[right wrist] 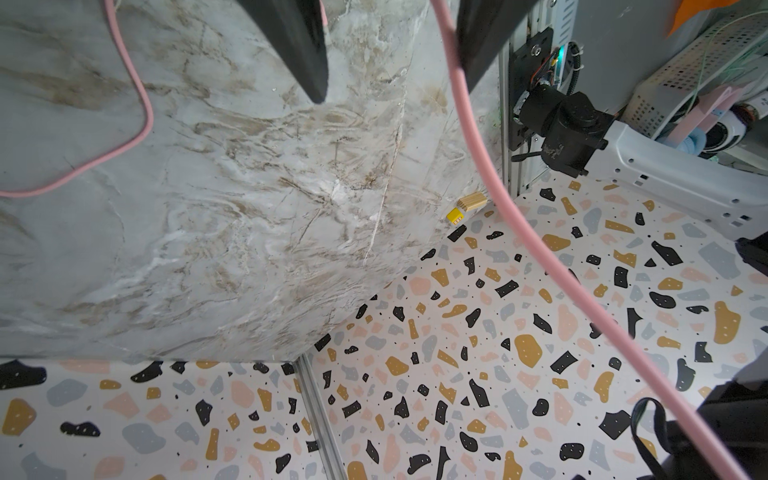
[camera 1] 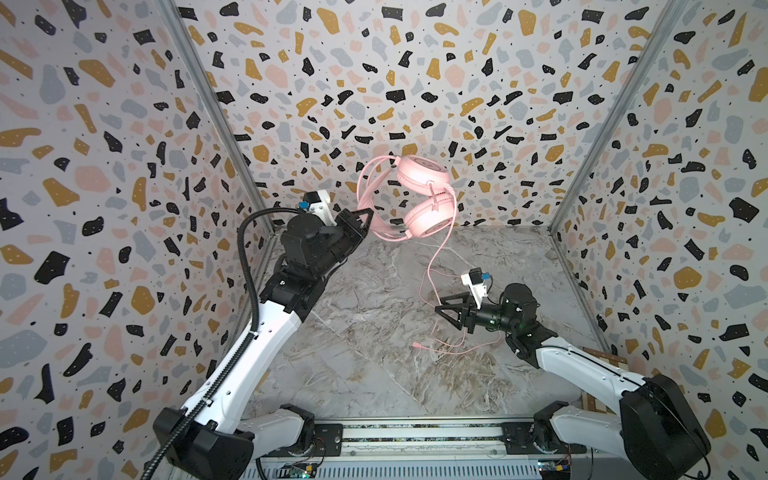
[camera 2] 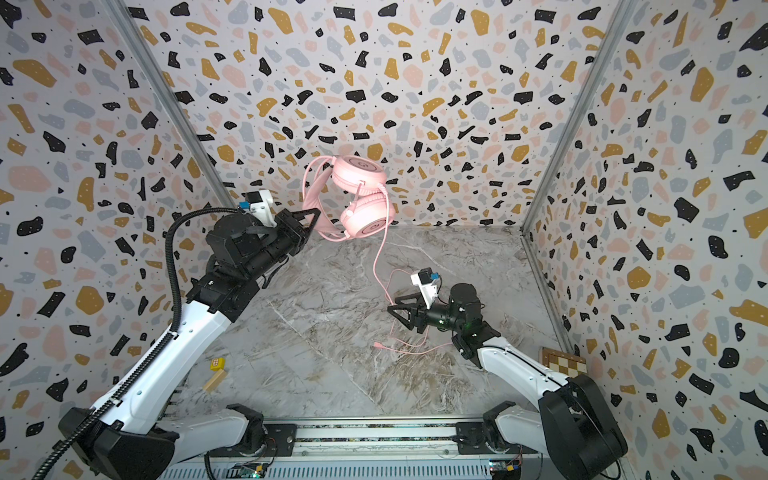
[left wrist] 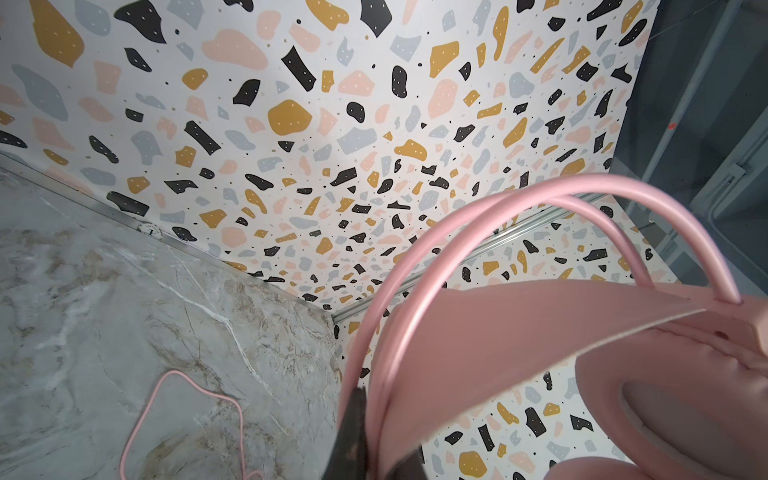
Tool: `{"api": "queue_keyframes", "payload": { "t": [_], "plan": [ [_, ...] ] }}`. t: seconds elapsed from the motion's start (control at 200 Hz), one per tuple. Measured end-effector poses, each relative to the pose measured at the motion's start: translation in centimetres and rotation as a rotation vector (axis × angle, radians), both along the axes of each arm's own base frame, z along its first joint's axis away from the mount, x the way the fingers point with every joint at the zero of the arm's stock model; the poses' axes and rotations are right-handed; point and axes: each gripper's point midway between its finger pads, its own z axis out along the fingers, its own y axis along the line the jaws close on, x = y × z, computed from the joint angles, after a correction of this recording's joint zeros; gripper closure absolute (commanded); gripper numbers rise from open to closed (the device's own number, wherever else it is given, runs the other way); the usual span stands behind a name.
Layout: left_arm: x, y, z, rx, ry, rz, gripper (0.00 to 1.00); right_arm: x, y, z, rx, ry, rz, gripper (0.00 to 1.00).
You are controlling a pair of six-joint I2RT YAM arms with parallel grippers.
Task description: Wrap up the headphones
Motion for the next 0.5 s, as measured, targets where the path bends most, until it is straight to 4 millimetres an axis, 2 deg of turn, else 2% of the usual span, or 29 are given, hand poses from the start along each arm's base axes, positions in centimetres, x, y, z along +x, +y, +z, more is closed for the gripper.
{"api": "queue_keyframes", "payload": {
  "t": [0.23,0.275,0.435,0.501],
  "plan": [
    [-0.1,-1.3,-0.8,-0.041,0.015,-0.075,1.00,0.1,0.2,0.1,0.023,0.004,0.023,0.72],
    [-0.1,-1.4,-0.9,-0.042,0.016,-0.086,1.00,0.2,0.2,0.1,0.024,0.008,0.024,0.76],
    [-0.6,-2.1,-1.4,-0.035,0.018,-0.138,1.00,0.8,0.3,0.5,0.031,0.004,0.029,1.00],
    [-0.9,-2.5,-1.9,-0.031,0.023,-0.166,1.00,1.3,0.3,0.7,0.037,0.009,0.026,1.00]
  ]
}}
